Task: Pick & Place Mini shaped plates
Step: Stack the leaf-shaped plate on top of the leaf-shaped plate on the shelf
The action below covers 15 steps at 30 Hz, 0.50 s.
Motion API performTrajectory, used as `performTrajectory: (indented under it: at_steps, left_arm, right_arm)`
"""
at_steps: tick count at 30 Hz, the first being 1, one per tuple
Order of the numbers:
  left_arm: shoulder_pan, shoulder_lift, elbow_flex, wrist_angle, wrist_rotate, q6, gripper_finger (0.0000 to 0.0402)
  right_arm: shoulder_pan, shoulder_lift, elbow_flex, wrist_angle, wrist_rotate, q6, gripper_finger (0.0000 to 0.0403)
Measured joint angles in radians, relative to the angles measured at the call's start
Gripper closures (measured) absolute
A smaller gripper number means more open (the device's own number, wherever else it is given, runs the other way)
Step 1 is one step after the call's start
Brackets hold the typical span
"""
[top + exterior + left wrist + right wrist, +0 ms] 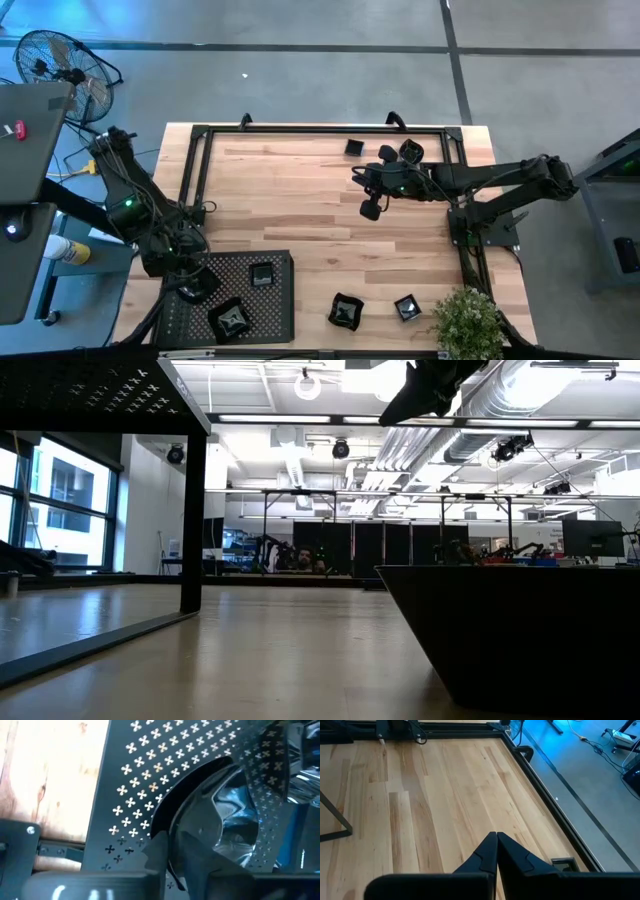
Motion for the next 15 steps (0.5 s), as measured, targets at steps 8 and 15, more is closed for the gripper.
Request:
performTrajectory:
  at_steps: [8, 15]
  left_arm:
    - [0.0, 0.0, 0.022, -0.01, -0.008, -0.027, 0.0296]
    - [0.0, 0.0, 0.117, -0.031, -0.187, -0.097, 0.0294]
  right_arm:
    - [0.0, 0.0, 0.0, 0.0, -0.004, 0.0, 0.0401]
    - [0.003, 0.0, 0.0, -0.015, -0.148, 0.002, 0.0398]
